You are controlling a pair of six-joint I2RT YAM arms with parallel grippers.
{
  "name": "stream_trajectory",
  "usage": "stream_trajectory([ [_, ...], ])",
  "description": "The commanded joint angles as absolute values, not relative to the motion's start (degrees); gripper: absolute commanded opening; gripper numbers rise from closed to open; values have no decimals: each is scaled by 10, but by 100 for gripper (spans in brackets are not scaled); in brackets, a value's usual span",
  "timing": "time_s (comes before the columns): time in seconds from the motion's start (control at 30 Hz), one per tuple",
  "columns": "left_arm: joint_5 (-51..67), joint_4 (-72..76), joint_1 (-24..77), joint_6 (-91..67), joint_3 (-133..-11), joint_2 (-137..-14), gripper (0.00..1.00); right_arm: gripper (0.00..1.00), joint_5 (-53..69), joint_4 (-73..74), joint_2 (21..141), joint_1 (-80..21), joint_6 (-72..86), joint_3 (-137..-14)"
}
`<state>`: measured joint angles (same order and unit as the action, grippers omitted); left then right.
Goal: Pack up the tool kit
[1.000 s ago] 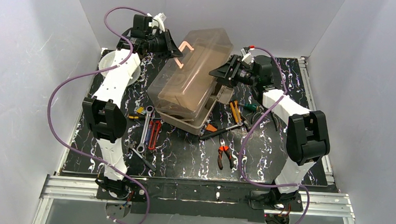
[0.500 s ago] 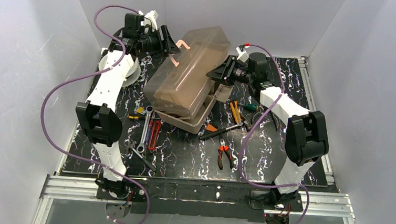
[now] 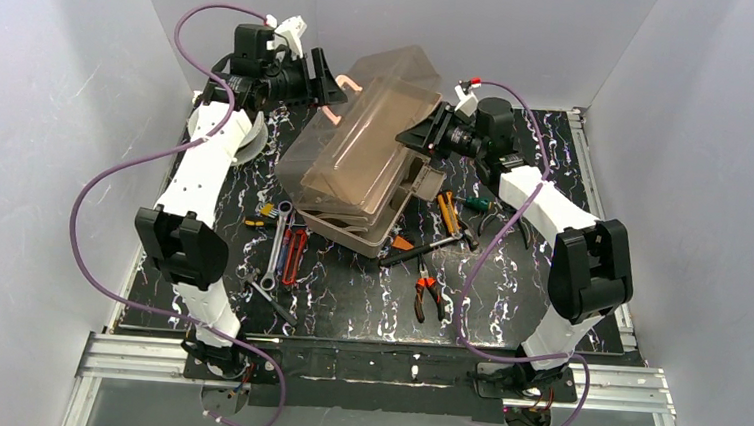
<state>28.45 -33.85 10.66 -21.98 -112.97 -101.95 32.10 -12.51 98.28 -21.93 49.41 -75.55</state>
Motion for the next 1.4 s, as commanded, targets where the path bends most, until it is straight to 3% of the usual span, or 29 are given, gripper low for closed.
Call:
stream_trajectory([
  [0.0, 276, -371, 118, -191, -1125, -993, 68, 46, 334, -190, 963, -224, 504, -765],
  [0.27, 104, -457, 217, -24, -1196, -972, 76, 46, 351, -208, 982, -225, 527, -794],
  [0.47, -38, -441, 314, 79, -1176, -946, 81, 46, 358, -208, 985, -226, 534, -811],
  [0.7, -74, -424, 370, 129, -1158, -932, 82, 46, 363, -210, 984, -228, 536, -816],
  [0.9, -190, -432, 481, 202, -1136, -944, 82, 46, 379, -220, 993, -229, 547, -833],
  [1.37, -362, -447, 532, 254, -1078, -992, 84, 46, 395, -232, 1003, -230, 570, -853],
])
